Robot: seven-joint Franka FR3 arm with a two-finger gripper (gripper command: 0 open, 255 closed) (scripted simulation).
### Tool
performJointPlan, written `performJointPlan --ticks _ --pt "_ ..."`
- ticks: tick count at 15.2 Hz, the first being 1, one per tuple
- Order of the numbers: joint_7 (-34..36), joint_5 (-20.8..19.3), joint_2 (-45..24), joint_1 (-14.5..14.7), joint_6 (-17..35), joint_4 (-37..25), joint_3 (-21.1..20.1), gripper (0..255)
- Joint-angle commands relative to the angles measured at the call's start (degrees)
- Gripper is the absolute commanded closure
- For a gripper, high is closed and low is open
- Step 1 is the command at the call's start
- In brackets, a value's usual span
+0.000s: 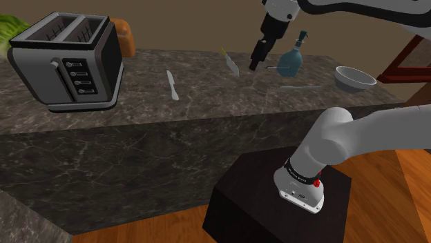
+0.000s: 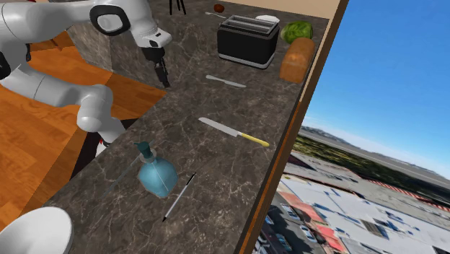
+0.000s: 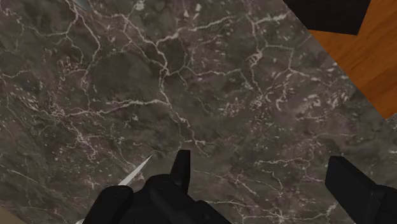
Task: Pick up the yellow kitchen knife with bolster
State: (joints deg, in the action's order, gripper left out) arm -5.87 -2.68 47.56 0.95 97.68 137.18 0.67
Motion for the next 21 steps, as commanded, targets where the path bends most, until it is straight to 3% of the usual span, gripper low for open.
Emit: performJointPlan --ticks 1,11,21 --pt "0.0 0.0 0.0 0.0 0.0 0.0 0.0 0" --pt "8.6 1.1 -25.0 -5.4 4.5 -15.4 3.1 0" --pt "15.2 4.7 -48.0 -9.9 2.7 -35.0 8.0 0"
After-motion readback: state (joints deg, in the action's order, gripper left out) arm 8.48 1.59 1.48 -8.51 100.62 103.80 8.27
